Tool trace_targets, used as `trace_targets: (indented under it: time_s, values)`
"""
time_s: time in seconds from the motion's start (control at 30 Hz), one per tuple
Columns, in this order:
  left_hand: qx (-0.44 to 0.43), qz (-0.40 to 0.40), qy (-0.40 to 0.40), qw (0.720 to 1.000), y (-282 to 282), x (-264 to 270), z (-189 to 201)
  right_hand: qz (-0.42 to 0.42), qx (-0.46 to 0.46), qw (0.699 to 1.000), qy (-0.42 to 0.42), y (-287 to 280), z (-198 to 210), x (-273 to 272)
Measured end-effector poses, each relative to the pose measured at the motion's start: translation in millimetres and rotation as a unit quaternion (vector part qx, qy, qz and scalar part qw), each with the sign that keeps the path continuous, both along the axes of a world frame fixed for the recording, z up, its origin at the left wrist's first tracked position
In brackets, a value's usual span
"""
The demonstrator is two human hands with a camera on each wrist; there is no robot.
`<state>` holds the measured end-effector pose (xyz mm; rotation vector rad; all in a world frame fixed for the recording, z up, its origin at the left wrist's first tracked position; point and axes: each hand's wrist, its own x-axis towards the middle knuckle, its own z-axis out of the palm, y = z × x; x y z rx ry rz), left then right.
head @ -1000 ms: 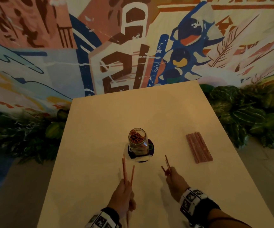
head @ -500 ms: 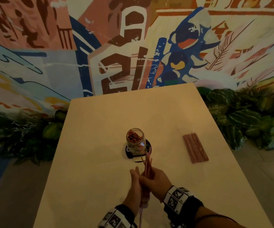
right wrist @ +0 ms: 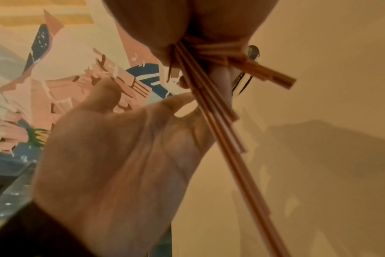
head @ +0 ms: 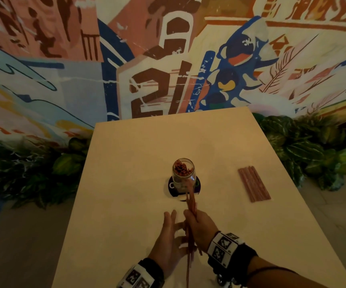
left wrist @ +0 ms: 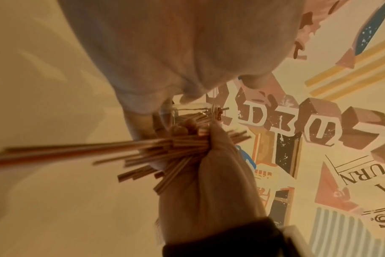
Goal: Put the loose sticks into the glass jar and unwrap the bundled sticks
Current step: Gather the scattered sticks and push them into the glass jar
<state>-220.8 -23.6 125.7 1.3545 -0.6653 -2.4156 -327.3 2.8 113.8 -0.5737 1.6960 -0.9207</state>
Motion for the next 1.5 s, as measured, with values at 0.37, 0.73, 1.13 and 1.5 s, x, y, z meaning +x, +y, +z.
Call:
trace_targets:
  time_s: [0.37,0.73,1.13,1.5]
  values:
    - [0.116,-0.025,-0.002,0.993,-18,48,-6,-0.233,-0.096,0.958,-0.135,-19,25,9]
    - [0.213,-0.034,0.062,0.975,-18,49,-5,-0.116,-0.231,0.966,0.019,-19,74,32]
    - [0.231,-0.062,0.087,0.967,-21,42,-5,-0.059,-0.307,0.95,-0.001,-11,88,35]
    - [0.175,0.075,0.127,0.973,-15,8,15,-0.069,-0.362,0.929,-0.038,-5,90,8]
